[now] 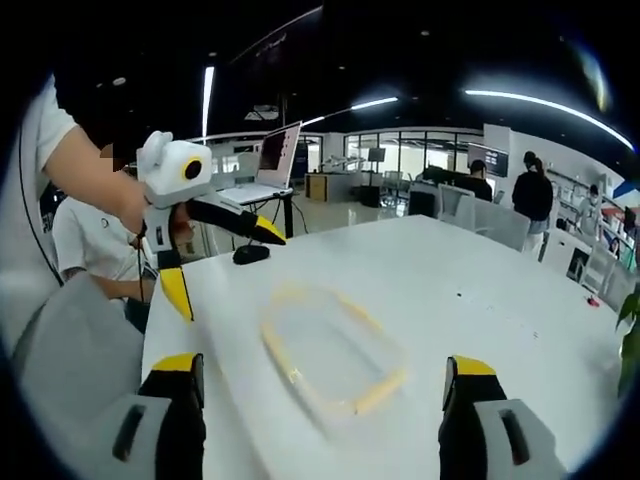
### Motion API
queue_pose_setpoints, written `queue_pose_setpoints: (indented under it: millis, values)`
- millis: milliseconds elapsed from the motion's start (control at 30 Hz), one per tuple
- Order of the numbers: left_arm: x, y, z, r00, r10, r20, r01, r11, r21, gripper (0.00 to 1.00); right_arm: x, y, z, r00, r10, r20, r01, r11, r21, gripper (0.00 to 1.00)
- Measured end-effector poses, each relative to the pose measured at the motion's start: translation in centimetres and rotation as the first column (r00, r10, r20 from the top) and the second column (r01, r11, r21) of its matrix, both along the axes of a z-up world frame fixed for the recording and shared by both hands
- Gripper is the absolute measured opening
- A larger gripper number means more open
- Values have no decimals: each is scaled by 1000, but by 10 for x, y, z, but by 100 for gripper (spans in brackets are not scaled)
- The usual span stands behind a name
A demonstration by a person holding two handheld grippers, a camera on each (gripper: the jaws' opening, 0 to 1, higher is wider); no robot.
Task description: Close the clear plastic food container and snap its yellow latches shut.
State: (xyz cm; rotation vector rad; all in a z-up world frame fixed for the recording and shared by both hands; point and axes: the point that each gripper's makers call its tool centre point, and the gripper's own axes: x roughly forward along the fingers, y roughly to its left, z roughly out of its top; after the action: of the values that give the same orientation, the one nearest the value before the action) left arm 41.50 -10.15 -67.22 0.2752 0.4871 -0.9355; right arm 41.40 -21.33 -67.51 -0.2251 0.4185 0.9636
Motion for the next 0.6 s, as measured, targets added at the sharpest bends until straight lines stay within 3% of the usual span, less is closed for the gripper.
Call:
queue_pose_setpoints:
  millis: [600]
  values:
    - [-47, 2, 16, 999, 20, 27, -19, 999, -31, 98, -46, -3, 21, 1000, -21, 19, 21, 1000, 22, 99]
